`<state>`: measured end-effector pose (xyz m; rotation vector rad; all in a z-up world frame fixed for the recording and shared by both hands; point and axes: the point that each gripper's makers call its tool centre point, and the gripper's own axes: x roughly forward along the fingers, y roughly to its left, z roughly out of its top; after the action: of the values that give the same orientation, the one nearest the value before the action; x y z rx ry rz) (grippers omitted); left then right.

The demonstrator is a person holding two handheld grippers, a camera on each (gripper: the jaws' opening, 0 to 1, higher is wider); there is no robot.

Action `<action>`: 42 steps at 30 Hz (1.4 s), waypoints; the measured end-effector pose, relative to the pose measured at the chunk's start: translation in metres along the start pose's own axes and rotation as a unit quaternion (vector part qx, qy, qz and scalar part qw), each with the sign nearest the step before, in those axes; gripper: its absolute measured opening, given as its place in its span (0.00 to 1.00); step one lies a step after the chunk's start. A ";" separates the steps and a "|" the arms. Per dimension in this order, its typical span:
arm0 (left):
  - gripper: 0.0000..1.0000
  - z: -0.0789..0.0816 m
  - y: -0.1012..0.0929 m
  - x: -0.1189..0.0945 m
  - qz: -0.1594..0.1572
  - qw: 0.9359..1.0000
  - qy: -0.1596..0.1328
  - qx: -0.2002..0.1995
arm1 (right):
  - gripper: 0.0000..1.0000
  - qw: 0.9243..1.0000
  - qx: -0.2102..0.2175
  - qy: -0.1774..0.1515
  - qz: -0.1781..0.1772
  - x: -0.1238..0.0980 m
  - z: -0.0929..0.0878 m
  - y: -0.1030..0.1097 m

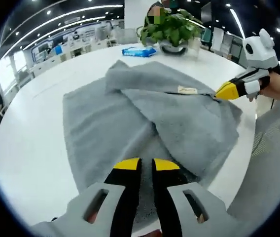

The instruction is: Open the folded towel by lifting each exposed corner and separating the folded layers until the towel lies flat within the target outline without major curled edges

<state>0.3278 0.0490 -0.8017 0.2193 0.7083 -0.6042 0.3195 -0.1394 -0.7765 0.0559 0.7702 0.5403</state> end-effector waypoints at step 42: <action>0.08 -0.006 0.024 -0.007 0.025 0.999 -0.010 -0.042 | 0.00 0.986 0.069 -0.005 -0.150 -0.081 -0.034 -0.161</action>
<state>0.3340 0.0742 -0.8016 0.1521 0.7060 -0.5261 0.3208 -0.3223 -0.7874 0.0689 0.7895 0.2011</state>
